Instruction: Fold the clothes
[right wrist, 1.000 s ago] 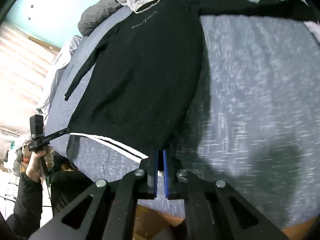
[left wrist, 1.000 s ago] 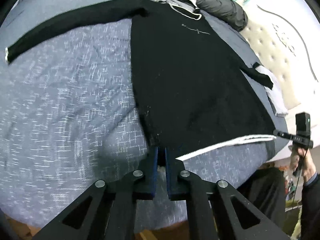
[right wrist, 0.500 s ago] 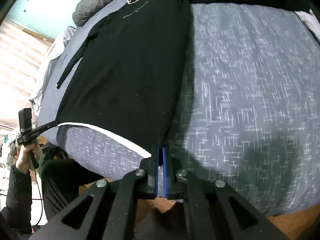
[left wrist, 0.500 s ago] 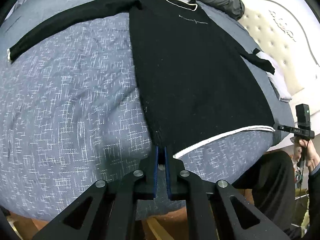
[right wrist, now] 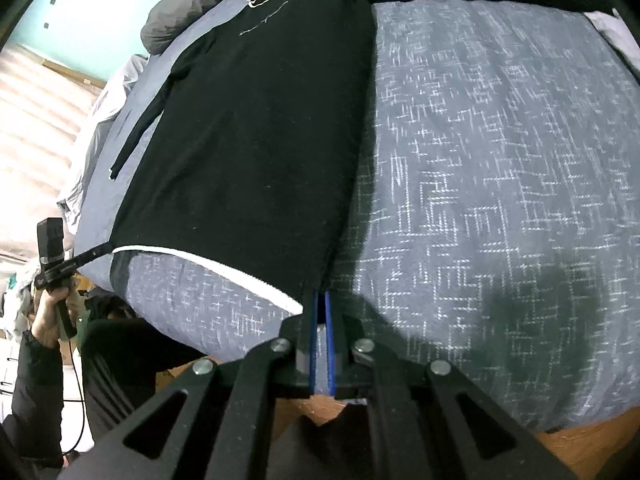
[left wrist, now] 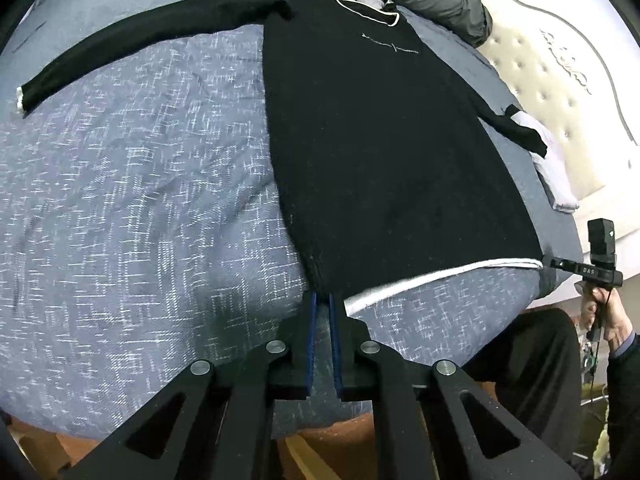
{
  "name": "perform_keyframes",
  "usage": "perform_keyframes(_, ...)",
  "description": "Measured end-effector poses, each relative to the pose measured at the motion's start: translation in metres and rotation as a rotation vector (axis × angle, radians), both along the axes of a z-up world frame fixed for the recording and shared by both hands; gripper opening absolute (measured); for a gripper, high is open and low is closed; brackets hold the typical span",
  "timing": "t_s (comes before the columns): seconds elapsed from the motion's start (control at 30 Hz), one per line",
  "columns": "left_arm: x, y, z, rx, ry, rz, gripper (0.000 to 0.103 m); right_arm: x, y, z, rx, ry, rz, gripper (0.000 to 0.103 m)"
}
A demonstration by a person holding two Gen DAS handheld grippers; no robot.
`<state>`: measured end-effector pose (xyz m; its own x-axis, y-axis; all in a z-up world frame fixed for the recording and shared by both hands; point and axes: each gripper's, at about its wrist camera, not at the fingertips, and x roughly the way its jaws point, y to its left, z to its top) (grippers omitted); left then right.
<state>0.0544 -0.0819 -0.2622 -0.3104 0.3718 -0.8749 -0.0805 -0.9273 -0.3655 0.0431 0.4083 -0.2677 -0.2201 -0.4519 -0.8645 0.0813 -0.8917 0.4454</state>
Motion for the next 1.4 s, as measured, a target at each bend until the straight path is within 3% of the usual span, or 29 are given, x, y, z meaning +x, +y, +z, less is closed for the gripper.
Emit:
perform_keyframes(0.23,-0.007,-0.005,0.001,-0.004,0.012,0.040,0.008,0.002,0.009,0.013,0.024,0.030,-0.036,0.003)
perform_keyframes(0.43,-0.021,0.007,-0.011,0.028,-0.002,0.100,0.023,-0.019,-0.012,0.019,-0.031,0.085,-0.053,0.003)
perform_keyframes(0.7,-0.021,0.022,-0.039,-0.016,-0.070,0.068,0.023,-0.035,-0.033,-0.010,0.010,-0.001,-0.004,0.003)
perform_keyframes(0.93,-0.031,0.006,-0.002,0.029,0.015,0.127,0.023,-0.031,-0.025,-0.001,-0.021,0.007,-0.032,0.003)
perform_keyframes(1.2,-0.074,-0.023,0.033,0.035,0.100,0.233,0.024,-0.075,-0.063,0.044,-0.164,0.198,-0.086,0.006)
perform_keyframes(1.3,-0.097,-0.039,0.035,0.030,0.108,0.268,0.035,-0.095,-0.086,0.037,-0.240,0.226,-0.113,0.010)
perform_keyframes(1.4,-0.122,-0.058,0.033,0.013,0.110,0.305,0.038,-0.114,-0.117,0.020,-0.292,0.239,-0.116,0.010)
